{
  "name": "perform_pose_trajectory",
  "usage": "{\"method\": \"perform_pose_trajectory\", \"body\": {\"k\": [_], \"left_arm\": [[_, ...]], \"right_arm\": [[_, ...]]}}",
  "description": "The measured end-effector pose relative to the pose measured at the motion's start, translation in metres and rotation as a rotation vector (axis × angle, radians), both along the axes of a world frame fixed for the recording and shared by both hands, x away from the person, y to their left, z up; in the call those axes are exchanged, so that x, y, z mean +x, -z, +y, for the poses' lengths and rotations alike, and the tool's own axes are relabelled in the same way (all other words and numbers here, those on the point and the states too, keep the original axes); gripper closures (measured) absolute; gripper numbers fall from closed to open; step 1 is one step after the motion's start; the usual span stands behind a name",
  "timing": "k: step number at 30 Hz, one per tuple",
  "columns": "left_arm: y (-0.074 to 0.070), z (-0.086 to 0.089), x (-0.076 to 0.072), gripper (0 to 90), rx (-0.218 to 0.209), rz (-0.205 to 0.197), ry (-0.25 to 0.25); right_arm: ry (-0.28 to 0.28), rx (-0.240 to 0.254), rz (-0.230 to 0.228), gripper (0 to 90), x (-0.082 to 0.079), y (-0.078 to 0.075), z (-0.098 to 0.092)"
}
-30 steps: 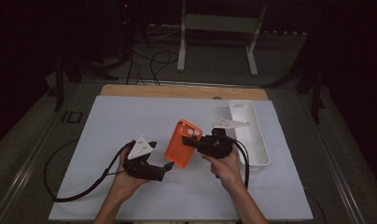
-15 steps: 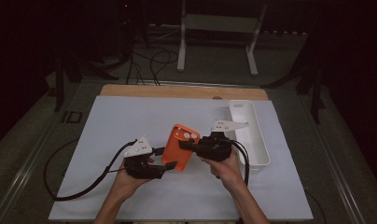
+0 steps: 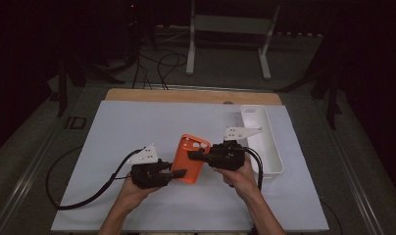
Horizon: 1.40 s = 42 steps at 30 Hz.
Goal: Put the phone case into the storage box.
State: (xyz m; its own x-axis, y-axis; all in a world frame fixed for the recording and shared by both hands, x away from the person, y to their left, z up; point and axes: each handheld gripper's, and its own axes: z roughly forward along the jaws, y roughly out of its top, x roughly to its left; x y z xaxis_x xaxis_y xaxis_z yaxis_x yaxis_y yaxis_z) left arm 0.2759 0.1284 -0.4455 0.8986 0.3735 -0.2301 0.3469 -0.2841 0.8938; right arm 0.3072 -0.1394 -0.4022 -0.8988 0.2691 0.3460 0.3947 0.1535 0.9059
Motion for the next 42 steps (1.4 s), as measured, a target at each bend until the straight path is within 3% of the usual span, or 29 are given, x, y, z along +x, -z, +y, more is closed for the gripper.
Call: {"method": "perform_pose_trajectory", "body": {"k": [8,15,16,18,19,24,28,34,42], "left_arm": [[0.0,0.0,0.0,79.5,-0.008,0.002,0.004],[-0.001,-0.001,-0.003,79.9,0.001,-0.035,-0.032],[-0.002,0.0,-0.003,79.9,0.007,-0.043,-0.045],[-0.002,0.0,-0.003,79.9,0.006,-0.045,-0.05],[-0.003,0.001,-0.003,80.0,0.007,-0.051,-0.063],[-0.005,0.002,-0.004,80.0,0.0,-0.066,-0.099],[-0.006,0.002,-0.005,80.0,0.008,-0.081,-0.137],[-0.006,0.002,-0.005,79.9,0.023,-0.088,-0.177],[-0.007,0.002,-0.006,79.9,0.044,-0.107,-0.246]], "right_arm": [[0.014,-0.008,-0.01,75.0,0.001,0.001,-0.001],[0.059,-0.051,-0.029,64.1,-0.001,0.001,0.002],[0.071,-0.06,-0.031,57.2,-0.001,0.002,0.003],[0.076,-0.064,-0.031,54.6,-0.001,0.002,0.004],[0.092,-0.07,-0.034,47.0,-0.002,0.002,0.004],[0.144,-0.101,-0.035,28.8,-0.004,0.001,0.003],[0.19,-0.116,-0.05,18.6,-0.006,0.0,0.002],[0.241,-0.14,-0.049,13.7,-0.008,0.0,0.0],[0.282,-0.132,-0.051,12.2,-0.011,-0.003,-0.002]]}}
